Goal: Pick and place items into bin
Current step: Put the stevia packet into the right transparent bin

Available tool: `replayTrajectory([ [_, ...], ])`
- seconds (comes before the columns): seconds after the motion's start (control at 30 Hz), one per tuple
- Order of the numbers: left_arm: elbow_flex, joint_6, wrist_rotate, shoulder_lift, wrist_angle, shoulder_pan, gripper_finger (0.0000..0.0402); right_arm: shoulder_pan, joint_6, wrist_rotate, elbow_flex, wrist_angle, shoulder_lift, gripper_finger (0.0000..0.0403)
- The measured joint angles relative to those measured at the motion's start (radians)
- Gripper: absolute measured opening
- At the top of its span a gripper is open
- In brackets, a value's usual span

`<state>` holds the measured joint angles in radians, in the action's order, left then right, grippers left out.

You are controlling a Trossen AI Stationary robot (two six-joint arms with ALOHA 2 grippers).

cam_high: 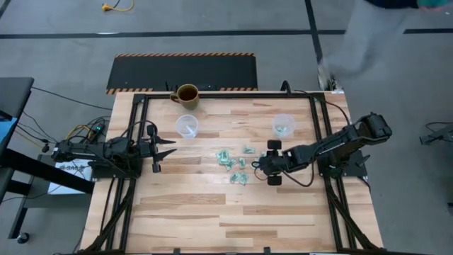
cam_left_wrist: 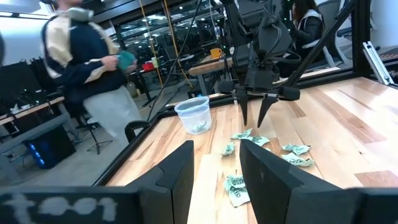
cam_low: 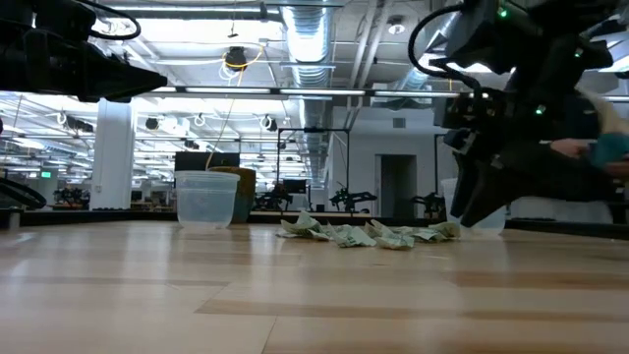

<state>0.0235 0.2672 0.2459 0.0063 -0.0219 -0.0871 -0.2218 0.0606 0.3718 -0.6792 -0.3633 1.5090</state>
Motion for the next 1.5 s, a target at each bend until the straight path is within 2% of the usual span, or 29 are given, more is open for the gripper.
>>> replayTrajectory([
  [0.33, 0.0, 0.005, 0.0, 0.0, 0.0, 0.0, 0.0121, 0.056, -0.042, -0.009, 0.0, 0.005, 0.002, 0.0134],
  [0.77, 0.0, 0.0, 0.0, 0.0, 0.0, 0.0, 0.0121, 0.074, -0.082, -0.082, 0.0, 0.011, 0.002, 0.0129],
  [1.5, 0.0, 0.005, 0.0, 0.0, 0.0, 0.0, 0.0121, 0.093, -0.099, -0.082, 0.0, 0.029, 0.002, 0.0129],
])
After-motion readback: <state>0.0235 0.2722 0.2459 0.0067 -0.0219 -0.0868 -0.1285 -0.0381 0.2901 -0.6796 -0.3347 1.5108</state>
